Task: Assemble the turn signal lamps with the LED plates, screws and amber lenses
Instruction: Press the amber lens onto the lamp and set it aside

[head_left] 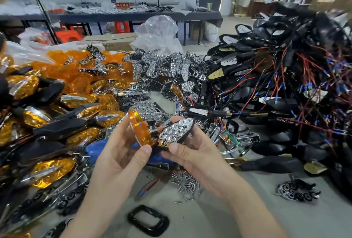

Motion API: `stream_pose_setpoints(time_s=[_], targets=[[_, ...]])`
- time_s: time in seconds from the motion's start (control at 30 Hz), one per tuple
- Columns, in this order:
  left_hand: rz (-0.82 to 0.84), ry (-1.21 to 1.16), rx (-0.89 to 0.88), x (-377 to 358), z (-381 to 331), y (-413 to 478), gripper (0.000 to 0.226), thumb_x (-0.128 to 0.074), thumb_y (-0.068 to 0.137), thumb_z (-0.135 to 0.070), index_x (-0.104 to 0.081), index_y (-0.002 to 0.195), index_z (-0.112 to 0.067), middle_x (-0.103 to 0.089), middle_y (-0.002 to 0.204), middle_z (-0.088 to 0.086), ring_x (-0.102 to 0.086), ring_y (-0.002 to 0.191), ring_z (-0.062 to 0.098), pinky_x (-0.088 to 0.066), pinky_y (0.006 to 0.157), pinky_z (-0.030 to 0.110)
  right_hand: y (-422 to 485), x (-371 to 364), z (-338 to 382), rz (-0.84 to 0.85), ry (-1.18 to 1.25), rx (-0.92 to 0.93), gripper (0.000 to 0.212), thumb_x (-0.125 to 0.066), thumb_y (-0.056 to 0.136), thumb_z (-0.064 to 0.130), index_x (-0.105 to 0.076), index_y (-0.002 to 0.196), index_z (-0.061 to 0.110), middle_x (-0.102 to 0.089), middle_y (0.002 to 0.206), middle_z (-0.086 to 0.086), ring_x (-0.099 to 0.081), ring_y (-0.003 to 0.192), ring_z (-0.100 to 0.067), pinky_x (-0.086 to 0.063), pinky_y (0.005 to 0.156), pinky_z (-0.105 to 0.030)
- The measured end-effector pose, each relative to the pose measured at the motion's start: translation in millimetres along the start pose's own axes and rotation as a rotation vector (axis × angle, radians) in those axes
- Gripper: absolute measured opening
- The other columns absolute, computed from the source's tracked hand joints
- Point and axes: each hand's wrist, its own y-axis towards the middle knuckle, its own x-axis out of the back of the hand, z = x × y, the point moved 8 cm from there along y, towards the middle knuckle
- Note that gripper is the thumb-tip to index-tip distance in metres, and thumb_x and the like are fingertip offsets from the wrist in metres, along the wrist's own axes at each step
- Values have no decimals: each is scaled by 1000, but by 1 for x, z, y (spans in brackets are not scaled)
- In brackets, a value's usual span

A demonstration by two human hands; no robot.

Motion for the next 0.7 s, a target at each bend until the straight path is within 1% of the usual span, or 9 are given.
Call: stream_pose_setpoints(time_s=[0.07,0.17,0.23,0.3,0.37,0.47,0.57,0.63,0.7], targets=[[31,1,-23,1,-2,0,65,-69,82,-29,-48,142,-42,-65,129,-19,-62,118,1,-48,87,8,-2,0,2,-14,-38,14,61,-94,71,27,-68,125,34,-72,125,-5,-70,116,-27,-57,94,-35],[68,23,-63,-1,-11,-2,53,-72,85,-29,-56,127,-56,-67,125,-18,-64,114,1,-49,86,9,-4,-1,5,-27,-83,35,64,-95,67,35,-68,125,37,-71,128,-4,-68,118,-28,-56,96,-37],[90,26,-78,-1,-15,-3,50,-72,85,-30,-57,122,-60,-67,124,-18,-64,113,1,-49,86,9,-4,-3,7,-21,-99,47,66,-96,64,41,-69,124,38,-71,129,-4,-67,120,-29,-54,101,-40],[103,21,-82,0,-16,-3,51,-71,85,-27,-58,122,-59,-68,124,-17,-65,113,3,-50,86,9,-5,-5,7,-16,-100,52,70,-96,62,42,-69,126,35,-70,130,-7,-63,125,-37,-50,108,-48],[113,9,-73,0,-16,-4,50,-72,84,-30,-58,125,-55,-68,125,-15,-65,114,6,-49,88,10,-5,-6,8,-9,-94,58,73,-96,62,41,-68,128,28,-68,132,-11,-58,129,-42,-45,112,-56],[126,2,-68,0,-15,-5,54,-71,82,-34,-55,132,-47,-67,127,-13,-66,114,7,-50,87,11,-6,-8,9,-6,-88,64,73,-97,60,40,-70,126,26,-68,133,-13,-56,130,-44,-42,113,-60],[136,21,-72,-1,-15,-5,53,-71,85,-27,-55,133,-45,-66,129,-13,-64,117,8,-50,90,13,-6,-10,9,-6,-86,66,74,-98,58,39,-70,126,27,-68,132,-13,-57,129,-44,-44,112,-56],[146,51,-77,-1,-15,-6,54,-70,88,-21,-53,136,-40,-66,129,-15,-64,117,6,-49,91,12,-7,-10,9,-12,-106,64,73,-97,59,40,-70,126,29,-70,130,-10,-60,127,-40,-49,109,-48],[152,89,-73,-1,-15,-6,57,-68,88,-21,-49,139,-38,-66,127,-18,-63,116,3,-49,90,11,-7,-11,10,-11,-142,67,66,-96,63,38,-71,124,34,-72,128,-6,-65,122,-32,-54,103,-40]])
